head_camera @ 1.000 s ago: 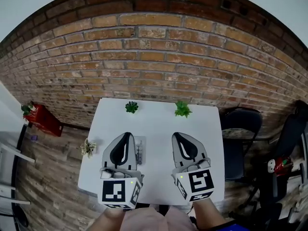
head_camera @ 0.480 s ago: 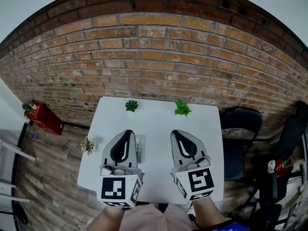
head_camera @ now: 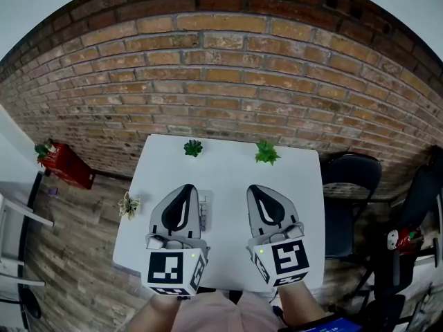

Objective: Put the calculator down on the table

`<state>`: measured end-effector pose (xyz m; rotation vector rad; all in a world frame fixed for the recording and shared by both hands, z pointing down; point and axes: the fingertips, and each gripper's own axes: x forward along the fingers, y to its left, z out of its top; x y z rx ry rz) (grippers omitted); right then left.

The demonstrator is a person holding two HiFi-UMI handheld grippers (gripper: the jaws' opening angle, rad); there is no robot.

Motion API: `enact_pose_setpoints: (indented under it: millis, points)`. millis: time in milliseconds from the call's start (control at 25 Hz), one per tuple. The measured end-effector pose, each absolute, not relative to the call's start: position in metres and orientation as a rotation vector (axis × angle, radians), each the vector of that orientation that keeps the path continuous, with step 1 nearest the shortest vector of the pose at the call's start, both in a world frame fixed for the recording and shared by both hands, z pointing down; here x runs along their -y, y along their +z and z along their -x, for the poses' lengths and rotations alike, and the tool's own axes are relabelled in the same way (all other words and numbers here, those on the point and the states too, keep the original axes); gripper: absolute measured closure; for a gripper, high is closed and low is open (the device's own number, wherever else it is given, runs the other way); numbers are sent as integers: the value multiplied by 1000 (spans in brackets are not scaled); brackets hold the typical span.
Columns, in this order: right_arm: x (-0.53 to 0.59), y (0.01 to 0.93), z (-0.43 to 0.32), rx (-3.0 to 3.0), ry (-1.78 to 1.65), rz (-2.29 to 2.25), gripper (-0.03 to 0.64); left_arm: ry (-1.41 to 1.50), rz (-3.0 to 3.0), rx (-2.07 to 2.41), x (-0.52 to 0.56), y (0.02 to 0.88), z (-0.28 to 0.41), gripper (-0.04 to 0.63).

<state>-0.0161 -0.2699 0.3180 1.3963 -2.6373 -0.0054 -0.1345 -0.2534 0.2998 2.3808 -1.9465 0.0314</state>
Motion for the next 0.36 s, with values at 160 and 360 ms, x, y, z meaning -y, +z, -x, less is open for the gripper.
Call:
enact_pose_setpoints:
  millis: [160, 360]
  points:
    - [271, 318, 17, 2637, -5, -1391, 618, 38, -2384, 1947, 255, 301, 134, 577]
    - [270, 320, 18, 2636, -6, -1385, 617, 41, -2381, 1940, 255, 304, 133, 577]
